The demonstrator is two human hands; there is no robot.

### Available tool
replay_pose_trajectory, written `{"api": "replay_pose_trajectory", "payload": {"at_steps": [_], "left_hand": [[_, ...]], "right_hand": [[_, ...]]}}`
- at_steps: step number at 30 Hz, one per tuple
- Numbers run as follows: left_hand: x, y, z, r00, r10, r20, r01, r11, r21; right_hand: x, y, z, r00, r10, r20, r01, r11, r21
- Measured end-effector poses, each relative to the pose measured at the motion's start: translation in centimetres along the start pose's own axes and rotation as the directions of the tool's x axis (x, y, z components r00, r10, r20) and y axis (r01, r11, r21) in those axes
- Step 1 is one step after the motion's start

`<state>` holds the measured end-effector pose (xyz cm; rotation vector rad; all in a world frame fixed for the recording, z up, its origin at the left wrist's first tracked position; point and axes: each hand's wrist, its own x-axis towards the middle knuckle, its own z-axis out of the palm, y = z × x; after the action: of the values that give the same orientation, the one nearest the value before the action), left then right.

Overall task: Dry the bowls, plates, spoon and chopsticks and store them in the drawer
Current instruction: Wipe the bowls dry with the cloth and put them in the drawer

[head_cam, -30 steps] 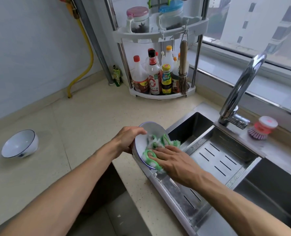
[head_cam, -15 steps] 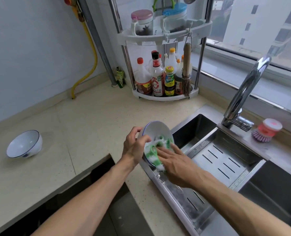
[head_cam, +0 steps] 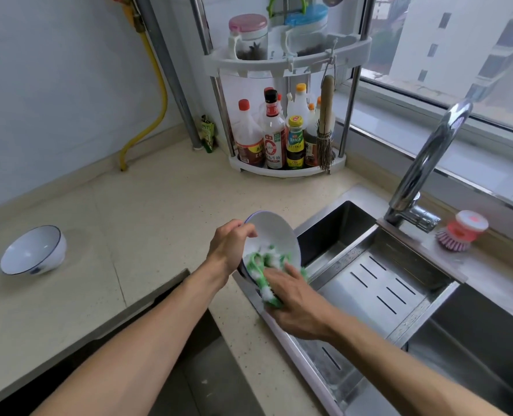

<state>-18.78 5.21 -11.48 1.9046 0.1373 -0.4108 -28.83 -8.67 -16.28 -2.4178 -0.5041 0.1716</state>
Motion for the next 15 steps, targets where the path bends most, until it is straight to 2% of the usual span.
{"api": "replay_pose_trajectory", "payload": {"at_steps": [1, 2, 5, 7, 9, 11, 13, 15], "left_hand": [[0.1, 0.2, -0.2, 1.000, -0.016, 0.011, 0.016, 1.000, 0.021], [0.2, 0.4, -0.6, 0.997, -0.055, 0.056, 0.053, 0.998, 0.045], [0.7, 0.6, -1.8, 0.923, -0.265, 0.280, 0.247, 0.964, 0.098], [0.9, 0.4, -1.9, 0.899, -0.296, 0.323, 0.307, 0.952, 0.020], [0.7, -0.1, -1.4, 0.930, -0.238, 0.279, 0.298, 0.934, -0.198], [0.2, -1.3, -0.7, 0.968, -0.145, 0.203, 0.216, 0.894, -0.392], [-0.7, -2.7, 0.8, 0.996, -0.047, 0.079, 0.080, 0.864, -0.497], [-1.5, -3.2, 2.2, 0.996, -0.022, -0.089, -0.029, 0.844, -0.535]], "right_hand": [[-0.1, -0.2, 0.1, 1.000, -0.007, 0.010, 0.006, 0.998, 0.056], [-0.4, 0.2, 0.1, 0.998, -0.058, 0.021, 0.058, 0.998, 0.003], [-0.7, 2.9, 0.0, 0.977, -0.211, 0.036, 0.209, 0.906, -0.368], [-0.3, 3.5, 0.0, 0.979, -0.202, 0.005, 0.183, 0.873, -0.453], [0.5, 2.6, 0.2, 0.980, -0.175, -0.098, 0.106, 0.867, -0.487], [1.2, 1.2, 0.2, 0.949, -0.157, -0.274, 0.023, 0.900, -0.436], [2.0, -0.6, -0.1, 0.904, -0.123, -0.408, -0.047, 0.922, -0.384], [2.7, -2.1, 0.4, 0.885, -0.044, -0.463, -0.127, 0.935, -0.331]]}}
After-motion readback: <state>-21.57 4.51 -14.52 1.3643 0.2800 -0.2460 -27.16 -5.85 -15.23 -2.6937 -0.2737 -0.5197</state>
